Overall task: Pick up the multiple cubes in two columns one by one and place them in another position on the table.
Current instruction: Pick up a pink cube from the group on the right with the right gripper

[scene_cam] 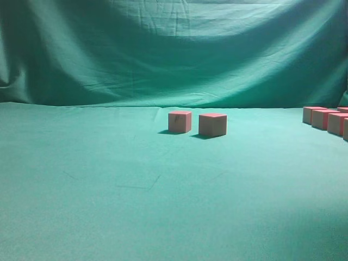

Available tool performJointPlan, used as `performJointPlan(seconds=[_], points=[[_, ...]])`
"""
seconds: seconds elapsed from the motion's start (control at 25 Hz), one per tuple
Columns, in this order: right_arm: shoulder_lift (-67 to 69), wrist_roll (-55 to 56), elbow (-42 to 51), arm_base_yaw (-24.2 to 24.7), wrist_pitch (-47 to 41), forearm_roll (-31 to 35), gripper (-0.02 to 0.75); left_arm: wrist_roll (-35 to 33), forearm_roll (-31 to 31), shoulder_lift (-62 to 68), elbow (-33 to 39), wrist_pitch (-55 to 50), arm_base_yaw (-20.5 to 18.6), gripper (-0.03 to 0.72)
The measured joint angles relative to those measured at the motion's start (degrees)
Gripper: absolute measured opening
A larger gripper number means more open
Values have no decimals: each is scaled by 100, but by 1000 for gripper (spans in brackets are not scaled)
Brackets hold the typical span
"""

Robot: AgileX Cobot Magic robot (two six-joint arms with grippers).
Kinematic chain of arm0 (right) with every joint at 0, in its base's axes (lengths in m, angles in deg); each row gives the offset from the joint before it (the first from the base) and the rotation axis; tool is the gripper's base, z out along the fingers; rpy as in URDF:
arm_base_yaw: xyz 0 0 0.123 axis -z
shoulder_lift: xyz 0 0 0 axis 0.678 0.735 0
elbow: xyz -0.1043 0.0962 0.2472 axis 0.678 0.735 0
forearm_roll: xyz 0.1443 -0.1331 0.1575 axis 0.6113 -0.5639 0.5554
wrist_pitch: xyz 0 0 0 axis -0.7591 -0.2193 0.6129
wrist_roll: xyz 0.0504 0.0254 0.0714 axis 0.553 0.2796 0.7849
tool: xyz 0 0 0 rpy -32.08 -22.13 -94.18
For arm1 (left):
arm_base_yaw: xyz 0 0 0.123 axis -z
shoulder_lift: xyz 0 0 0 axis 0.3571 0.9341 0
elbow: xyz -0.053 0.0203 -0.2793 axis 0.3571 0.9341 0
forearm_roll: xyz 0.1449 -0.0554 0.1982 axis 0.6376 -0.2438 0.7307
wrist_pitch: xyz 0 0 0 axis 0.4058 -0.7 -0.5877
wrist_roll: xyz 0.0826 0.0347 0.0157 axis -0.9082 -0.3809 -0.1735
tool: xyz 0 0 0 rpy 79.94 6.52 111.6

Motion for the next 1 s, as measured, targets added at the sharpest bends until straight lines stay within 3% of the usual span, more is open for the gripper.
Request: performJointPlan(seconds=[0.2,0.4,0.76,1.0], points=[[0,29,1480,177,610,555,559,0,0,0,0,0,0,0],[0,192,2177,181,1733,1090,559,0,0,0,0,0,0,0],[595,806,2190,181,2801,1039,559,0,0,0,0,0,0,0],[784,1293,2168,181,2915,294,559,0,0,0,0,0,0,0]])
